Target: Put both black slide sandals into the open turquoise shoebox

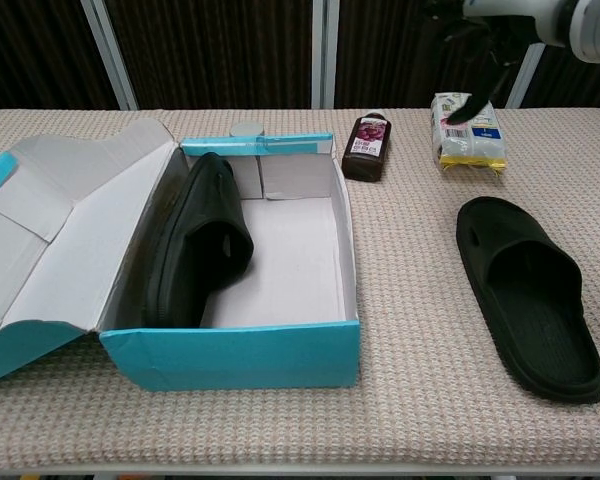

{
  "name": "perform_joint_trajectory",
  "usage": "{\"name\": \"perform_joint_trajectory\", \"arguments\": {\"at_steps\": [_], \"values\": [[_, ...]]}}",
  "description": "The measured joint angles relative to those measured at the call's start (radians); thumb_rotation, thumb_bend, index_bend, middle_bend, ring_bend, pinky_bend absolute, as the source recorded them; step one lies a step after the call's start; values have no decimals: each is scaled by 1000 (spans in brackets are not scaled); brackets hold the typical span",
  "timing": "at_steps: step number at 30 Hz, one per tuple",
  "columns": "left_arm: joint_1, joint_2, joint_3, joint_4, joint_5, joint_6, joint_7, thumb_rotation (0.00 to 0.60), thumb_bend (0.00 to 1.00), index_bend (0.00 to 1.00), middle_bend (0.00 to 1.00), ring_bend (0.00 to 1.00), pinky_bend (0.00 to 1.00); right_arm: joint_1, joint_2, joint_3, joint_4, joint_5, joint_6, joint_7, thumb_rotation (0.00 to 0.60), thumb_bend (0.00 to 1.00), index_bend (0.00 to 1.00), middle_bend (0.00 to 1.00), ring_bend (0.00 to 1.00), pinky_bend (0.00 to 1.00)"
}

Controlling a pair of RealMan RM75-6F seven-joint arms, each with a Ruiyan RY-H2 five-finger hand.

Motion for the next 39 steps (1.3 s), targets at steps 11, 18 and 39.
{"name": "perform_joint_trajectory", "arguments": {"at_steps": [11, 18, 39], "values": [[-4, 8, 4, -9, -1, -10, -12, 600, 167, 225, 200, 132, 237, 82, 106, -146, -105, 351, -33, -283, 600, 44, 0, 194, 0, 188], [-7, 9, 7, -5, -2, -20, -18, 600, 167, 226, 200, 132, 237, 160, 148, -225, -118, 443, -181, -326, 600, 29, 0, 181, 0, 174], [-13, 13, 5, -21, -24, -34, 0, 600, 167, 238, 200, 132, 237, 220, 48, -296, -2, 371, -302, -158, 600, 21, 0, 126, 0, 107]]}}
